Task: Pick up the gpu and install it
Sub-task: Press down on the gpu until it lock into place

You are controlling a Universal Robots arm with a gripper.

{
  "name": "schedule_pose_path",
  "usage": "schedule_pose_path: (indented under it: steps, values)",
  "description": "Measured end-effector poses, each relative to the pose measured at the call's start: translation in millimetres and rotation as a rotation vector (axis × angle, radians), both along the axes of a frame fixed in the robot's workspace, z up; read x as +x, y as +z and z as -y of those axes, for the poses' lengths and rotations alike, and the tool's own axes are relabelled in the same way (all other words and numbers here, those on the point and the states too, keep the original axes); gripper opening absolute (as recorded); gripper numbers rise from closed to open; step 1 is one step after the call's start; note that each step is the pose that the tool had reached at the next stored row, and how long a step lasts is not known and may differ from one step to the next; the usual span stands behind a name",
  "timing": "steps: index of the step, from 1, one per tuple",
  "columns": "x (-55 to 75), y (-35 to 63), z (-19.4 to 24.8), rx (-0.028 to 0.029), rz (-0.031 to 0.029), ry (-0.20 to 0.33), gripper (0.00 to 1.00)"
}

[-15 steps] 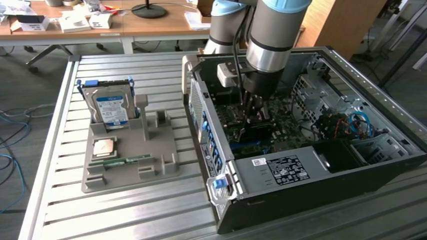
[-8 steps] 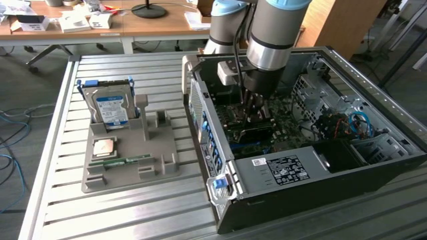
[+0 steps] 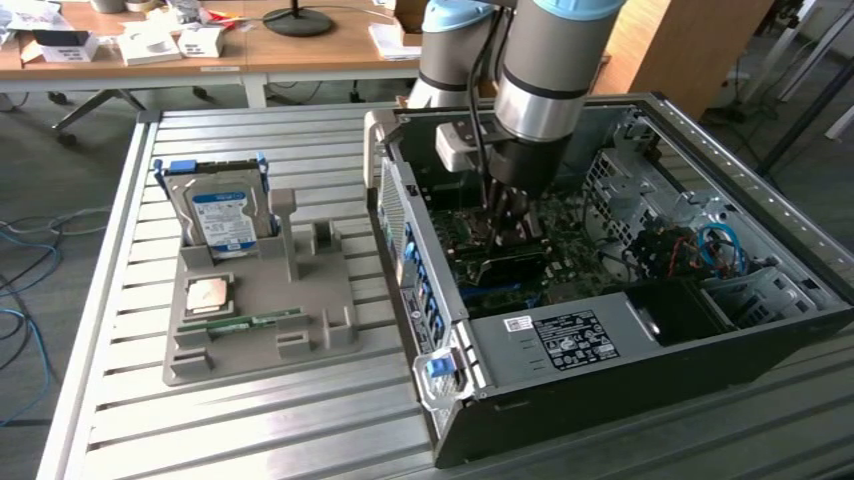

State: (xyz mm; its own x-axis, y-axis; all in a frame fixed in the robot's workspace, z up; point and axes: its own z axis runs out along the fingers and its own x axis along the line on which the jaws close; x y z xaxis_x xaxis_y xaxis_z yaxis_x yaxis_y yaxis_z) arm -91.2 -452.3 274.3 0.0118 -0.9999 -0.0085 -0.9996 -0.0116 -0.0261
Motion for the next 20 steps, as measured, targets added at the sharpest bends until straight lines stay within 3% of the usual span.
schedule_pose_path:
  steps: [6, 20]
  values:
    - [-1.0, -0.1, 2.2, 0.0001, 0.0004, 0.000, 0.11]
    - [-1.1, -4.4, 2.1, 0.0003, 0.0005, 0.000, 0.11]
